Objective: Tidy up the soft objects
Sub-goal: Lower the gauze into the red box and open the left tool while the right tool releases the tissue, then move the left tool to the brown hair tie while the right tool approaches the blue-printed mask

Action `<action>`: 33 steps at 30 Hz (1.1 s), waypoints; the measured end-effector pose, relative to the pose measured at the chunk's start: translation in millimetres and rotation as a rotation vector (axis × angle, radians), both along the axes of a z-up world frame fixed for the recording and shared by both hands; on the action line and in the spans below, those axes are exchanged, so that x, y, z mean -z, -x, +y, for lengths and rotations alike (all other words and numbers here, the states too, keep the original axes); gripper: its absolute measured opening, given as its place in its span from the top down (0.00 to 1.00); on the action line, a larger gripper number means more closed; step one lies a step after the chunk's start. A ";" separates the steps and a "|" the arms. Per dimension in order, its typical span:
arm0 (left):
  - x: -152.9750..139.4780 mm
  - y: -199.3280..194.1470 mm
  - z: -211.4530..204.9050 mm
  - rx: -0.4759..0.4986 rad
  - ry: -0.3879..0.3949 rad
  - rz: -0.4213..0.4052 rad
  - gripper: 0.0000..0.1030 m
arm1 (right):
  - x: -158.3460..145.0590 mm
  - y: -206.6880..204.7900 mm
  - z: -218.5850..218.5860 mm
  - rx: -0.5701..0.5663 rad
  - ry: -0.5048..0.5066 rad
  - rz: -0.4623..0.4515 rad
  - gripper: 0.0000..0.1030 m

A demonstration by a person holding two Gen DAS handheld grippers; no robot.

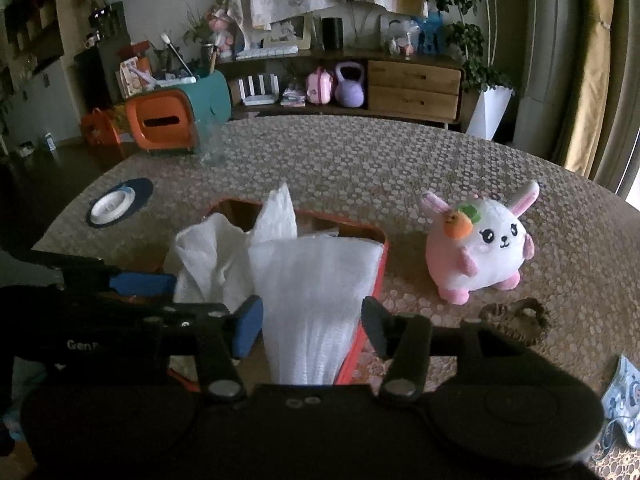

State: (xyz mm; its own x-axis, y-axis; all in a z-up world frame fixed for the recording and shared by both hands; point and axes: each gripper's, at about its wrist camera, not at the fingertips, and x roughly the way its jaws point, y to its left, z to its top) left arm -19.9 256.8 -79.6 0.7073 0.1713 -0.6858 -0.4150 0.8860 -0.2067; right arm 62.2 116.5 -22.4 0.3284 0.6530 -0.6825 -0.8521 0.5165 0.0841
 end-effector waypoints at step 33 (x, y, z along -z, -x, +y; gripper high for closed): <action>-69.2 -31.1 -104.5 0.135 -0.071 -0.160 0.18 | -62.5 -8.6 -159.7 0.141 -0.165 -0.091 0.12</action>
State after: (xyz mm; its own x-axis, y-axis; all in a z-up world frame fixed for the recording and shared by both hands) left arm 11.2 152.3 -10.4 0.8261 0.1110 -0.5525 -0.2582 0.9460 -0.1959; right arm 70.8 -43.1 40.1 0.4799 0.6966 -0.5334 -0.7804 0.6167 0.1032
